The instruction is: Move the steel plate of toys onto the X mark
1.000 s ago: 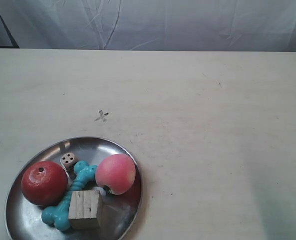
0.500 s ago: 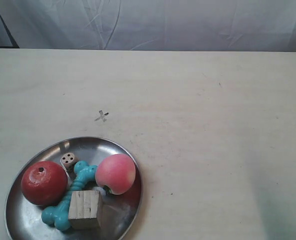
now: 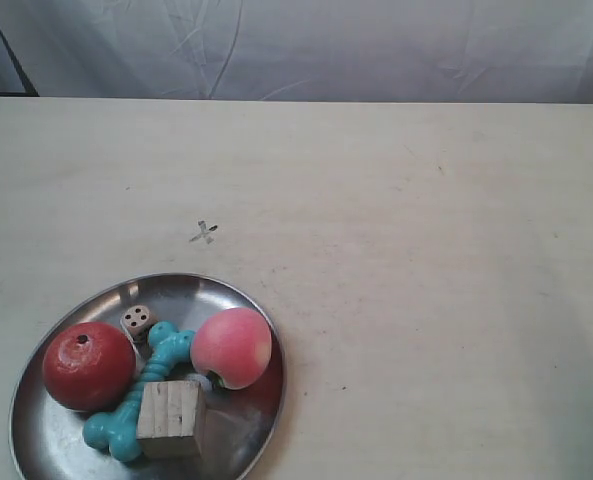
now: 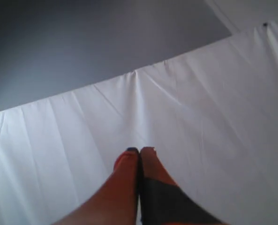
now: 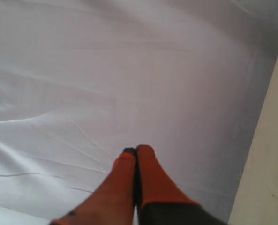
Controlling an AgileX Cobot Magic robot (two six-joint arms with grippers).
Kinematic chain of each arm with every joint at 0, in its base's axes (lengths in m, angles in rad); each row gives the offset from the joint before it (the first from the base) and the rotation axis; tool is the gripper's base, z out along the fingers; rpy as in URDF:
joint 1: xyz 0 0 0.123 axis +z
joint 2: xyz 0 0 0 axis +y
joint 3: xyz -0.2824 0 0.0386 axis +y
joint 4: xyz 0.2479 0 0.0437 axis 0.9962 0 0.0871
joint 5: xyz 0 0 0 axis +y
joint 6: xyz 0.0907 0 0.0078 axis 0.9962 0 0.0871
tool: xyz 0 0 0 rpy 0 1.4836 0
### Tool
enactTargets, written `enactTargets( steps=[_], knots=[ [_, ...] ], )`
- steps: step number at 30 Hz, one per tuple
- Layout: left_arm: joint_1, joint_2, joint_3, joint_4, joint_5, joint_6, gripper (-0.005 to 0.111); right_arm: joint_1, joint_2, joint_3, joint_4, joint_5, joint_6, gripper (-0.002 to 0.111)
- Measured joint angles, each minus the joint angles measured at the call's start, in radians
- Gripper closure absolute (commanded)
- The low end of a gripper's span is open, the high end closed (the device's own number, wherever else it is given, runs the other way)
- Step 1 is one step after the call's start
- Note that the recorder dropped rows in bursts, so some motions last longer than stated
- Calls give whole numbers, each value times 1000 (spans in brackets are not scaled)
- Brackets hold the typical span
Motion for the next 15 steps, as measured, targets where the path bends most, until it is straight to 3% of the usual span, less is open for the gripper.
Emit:
enactTargets(
  steps=[3,5,9,15],
  knots=[
    [0,0,0,-45,-44,-78,107,0,0,0,2,49,12,108],
    [0,0,-29,-98,-4,-136,107,0,0,0,2,97,16,108],
    [0,2,-178,-140,323,-185,107,0,0,-11,-17,169,18,108],
    [0,222,-346,-211,756,-202,107,0,42,-180,-334,289,-1,108]
  ],
)
